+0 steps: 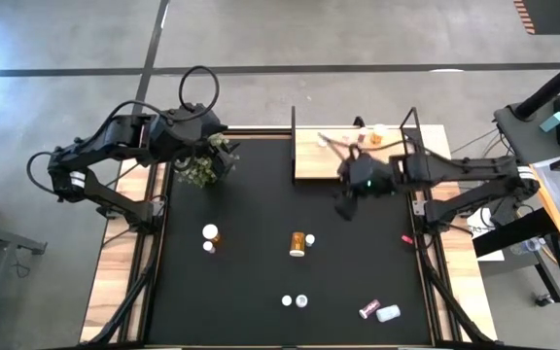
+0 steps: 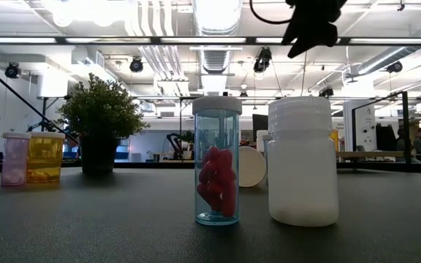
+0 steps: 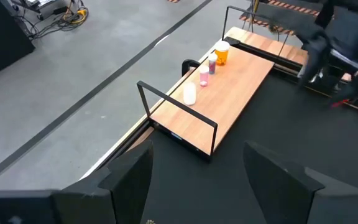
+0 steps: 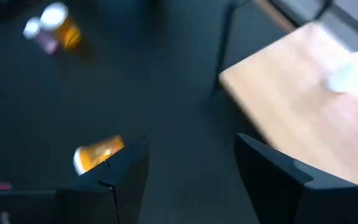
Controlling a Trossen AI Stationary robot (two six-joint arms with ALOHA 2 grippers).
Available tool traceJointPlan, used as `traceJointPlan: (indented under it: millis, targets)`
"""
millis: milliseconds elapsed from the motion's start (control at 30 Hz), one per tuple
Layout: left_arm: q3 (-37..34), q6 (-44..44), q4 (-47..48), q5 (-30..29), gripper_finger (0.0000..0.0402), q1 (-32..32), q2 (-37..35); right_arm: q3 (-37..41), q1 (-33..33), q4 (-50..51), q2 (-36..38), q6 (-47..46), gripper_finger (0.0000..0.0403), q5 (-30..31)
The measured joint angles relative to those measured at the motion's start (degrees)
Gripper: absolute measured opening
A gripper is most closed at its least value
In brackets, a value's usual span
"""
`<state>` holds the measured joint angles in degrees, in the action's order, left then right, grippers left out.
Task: Pick and place medicine bottles onto shelf by color
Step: Put the top blue pill bottle on the shelf aligned with the other blue pill bottle
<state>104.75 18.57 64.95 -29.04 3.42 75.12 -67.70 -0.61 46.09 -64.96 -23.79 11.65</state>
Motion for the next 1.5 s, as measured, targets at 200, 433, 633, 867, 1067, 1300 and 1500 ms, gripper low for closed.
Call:
traceJointPlan:
  millis: [200,433,633,867,1067,1300,1500]
  targets:
    - [0.0,0.6,-0.1,0.0,0.0233,0.0,0.9,5.2,8.2,-2.7,-1.5,6.3,0.0224,0.2]
    - [0.0,8.0,1.2,1.8,0.0233,-0.3,1.3,15.9,16.1,-19.7,-1.1,11.0,0.0224,0.3]
    - [0.0,13.7,3.0,3.7,0.0233,-2.5,1.3,25.1,17.2,-37.0,-2.3,10.3,0.0224,0.4]
    - [-0.1,14.1,3.4,3.8,0.0233,-4.4,1.3,29.0,17.1,-46.9,-6.2,8.1,0.0224,0.5]
    - [-0.1,13.6,3.5,3.6,0.0233,-4.4,1.2,28.7,17.1,-48.8,-11.7,7.9,0.0224,5.4]
    - [-0.1,13.6,5.1,3.6,0.0233,-4.4,1.1,28.7,17.1,-53.7,-16.8,7.9,0.0224,6.3]
    - [-0.1,13.6,5.1,3.5,0.0233,-4.4,1.1,28.7,17.1,-55.5,-19.9,7.8,0.0224,6.4]
